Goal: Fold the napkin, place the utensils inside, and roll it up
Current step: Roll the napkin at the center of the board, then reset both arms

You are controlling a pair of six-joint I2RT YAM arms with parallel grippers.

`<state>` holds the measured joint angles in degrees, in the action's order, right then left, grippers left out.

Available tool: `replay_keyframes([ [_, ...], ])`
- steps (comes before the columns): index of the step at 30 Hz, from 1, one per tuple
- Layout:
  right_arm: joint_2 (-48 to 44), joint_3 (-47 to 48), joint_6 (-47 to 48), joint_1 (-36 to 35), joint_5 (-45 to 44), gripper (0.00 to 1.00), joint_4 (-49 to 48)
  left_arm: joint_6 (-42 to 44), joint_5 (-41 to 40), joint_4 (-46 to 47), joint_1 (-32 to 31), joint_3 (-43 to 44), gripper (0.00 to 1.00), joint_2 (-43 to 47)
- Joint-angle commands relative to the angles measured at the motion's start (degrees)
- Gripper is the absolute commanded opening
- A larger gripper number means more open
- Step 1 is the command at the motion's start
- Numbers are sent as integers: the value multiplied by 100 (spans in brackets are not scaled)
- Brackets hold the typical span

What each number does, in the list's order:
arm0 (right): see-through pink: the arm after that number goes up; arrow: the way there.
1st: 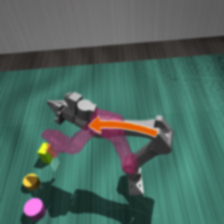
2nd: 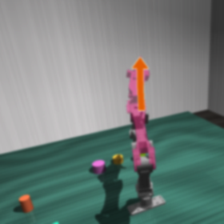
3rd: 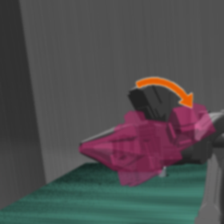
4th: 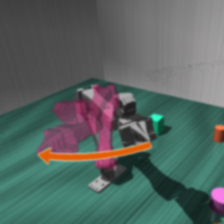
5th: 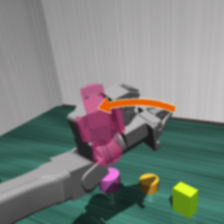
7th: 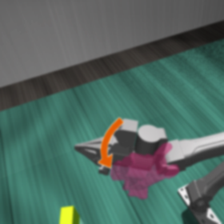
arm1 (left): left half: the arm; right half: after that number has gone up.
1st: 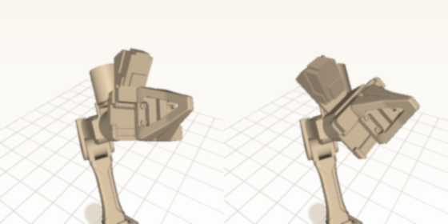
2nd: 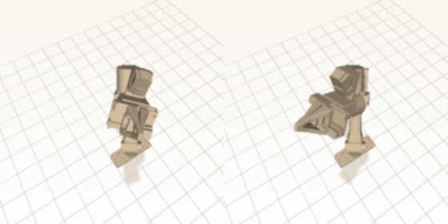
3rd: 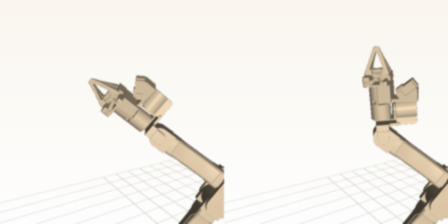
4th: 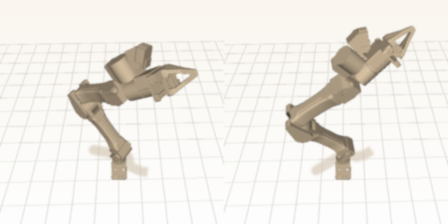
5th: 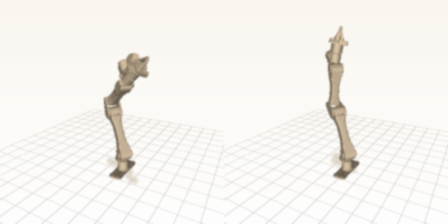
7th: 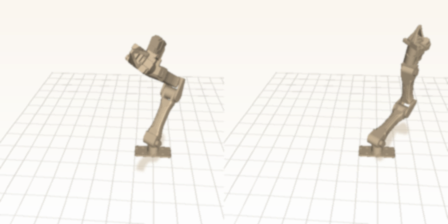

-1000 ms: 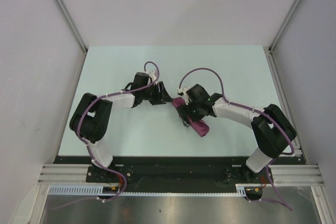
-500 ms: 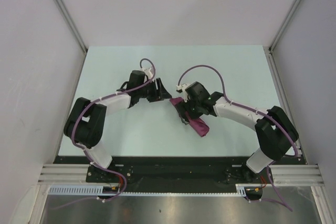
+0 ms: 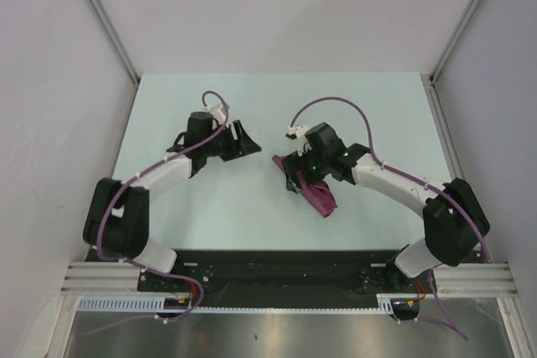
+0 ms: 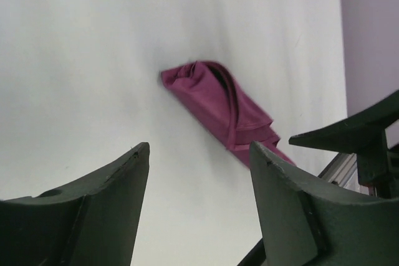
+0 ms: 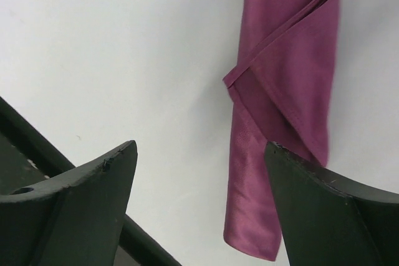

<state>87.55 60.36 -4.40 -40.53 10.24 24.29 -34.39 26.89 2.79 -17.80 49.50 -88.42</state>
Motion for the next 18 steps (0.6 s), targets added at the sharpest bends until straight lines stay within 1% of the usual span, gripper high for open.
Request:
replay_keyframes([
  [1, -598, 187, -236, 572, 382, 88, -539, 231, -228, -234, 391, 25, 71, 1054],
  [2, -625, 178, -297, 695, 374, 89, -575, 266, -272, -487, 470, 16, 73, 1177],
  [4, -616, 134, -333, 1010, 190, 89, -610, 336, -281, -595, 733, -62, 76, 1634],
  [6, -634, 47, -368, 1170, -108, 89, -645, 398, -229, -648, 1049, -246, 80, 2177],
  [7, -642, 3, -386, 1379, -284, 89, -689, 442, -246, -657, 1146, -308, 82, 2389],
  [8, -712, -67, -421, 1503, -321, 89, -820, 581, -298, -691, 1252, -370, 87, 2582],
  [9, -782, -216, -569, 1652, -356, 89, -899, 678, -360, -814, 1410, -457, 90, 2985],
  [10, -853, -339, -649, 1915, -382, 89, -1005, 784, -421, -893, 1472, -484, 93, 3163],
  [11, -1045, -436, -710, 2092, -348, 89, -1249, 985, -509, -998, 1507, -511, 98, 3321],
  [12, -1151, -542, -850, 2207, -321, 89, -1382, 1083, -684, -1165, 1543, -528, 100, 3505],
  [14, -1493, -876, -939, 2522, -312, 90, -1750, 1302, -791, -1280, 1543, -607, 100, 3954],
  [16, -1687, -1148, -983, 2699, -233, 90, -1945, 1312, -1036, -1395, 1543, -669, 100, 4279],
  [18, -1898, -1245, -931, 2814, -294, 90, -2095, 1321, -1194, -1482, 1543, -739, 100, 4412],
])
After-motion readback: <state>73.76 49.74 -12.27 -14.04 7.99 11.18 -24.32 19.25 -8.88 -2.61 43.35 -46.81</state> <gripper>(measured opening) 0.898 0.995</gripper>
